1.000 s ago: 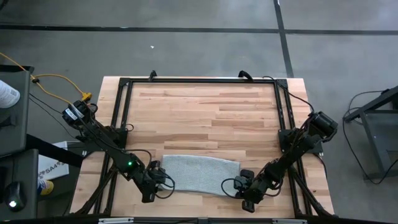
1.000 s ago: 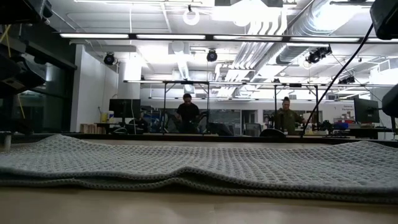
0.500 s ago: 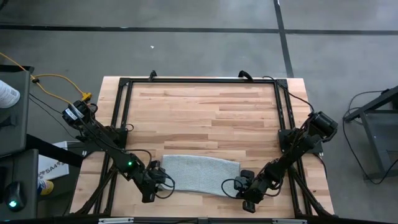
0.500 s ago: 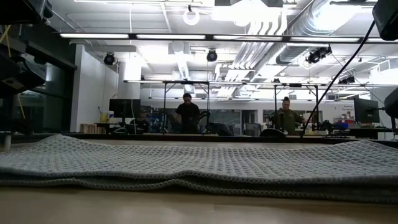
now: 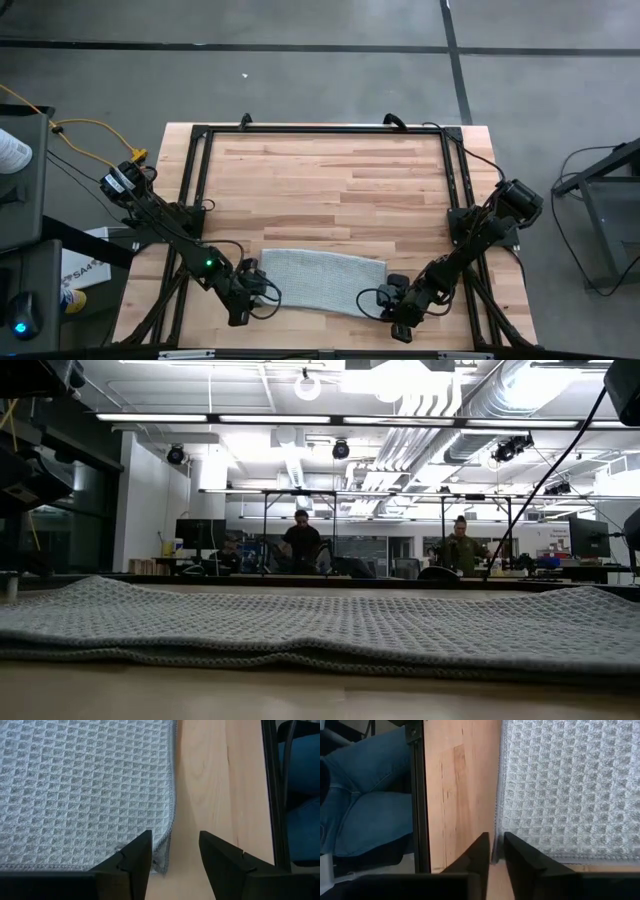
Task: Fold microfiber towels
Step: Fold the gray microfiber cloth
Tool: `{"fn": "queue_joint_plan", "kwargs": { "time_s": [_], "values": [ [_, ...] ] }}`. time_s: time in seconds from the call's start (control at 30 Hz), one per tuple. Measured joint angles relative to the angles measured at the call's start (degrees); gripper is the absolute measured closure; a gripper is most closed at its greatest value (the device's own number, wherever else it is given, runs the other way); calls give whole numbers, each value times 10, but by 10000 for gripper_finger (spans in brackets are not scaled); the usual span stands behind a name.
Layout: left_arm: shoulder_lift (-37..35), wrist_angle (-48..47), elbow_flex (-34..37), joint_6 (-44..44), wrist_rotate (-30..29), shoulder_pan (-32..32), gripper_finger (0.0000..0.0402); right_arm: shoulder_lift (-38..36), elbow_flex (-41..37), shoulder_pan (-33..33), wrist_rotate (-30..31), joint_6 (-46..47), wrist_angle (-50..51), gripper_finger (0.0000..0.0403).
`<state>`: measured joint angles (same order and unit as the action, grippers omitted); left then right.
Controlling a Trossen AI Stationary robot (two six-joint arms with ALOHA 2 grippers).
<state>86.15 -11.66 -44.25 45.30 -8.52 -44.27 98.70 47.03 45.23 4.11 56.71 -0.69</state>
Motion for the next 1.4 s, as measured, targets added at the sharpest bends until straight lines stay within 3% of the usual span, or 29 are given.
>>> {"fn": "queue_joint_plan", "kwargs": {
  "time_s": [0.23,0.47,0.93,1.4],
  "values": [
    [0,13,0,0,0,0,237,0,0,0,11,-9,2,269],
    [0,10,0,-3,0,0,237,0,0,0,44,-32,8,235],
    [0,12,0,-90,-56,0,238,0,0,-27,60,-41,-5,239],
    [0,-41,12,-21,-71,30,238,0,0,-76,77,-39,-2,239]
  ]
}}
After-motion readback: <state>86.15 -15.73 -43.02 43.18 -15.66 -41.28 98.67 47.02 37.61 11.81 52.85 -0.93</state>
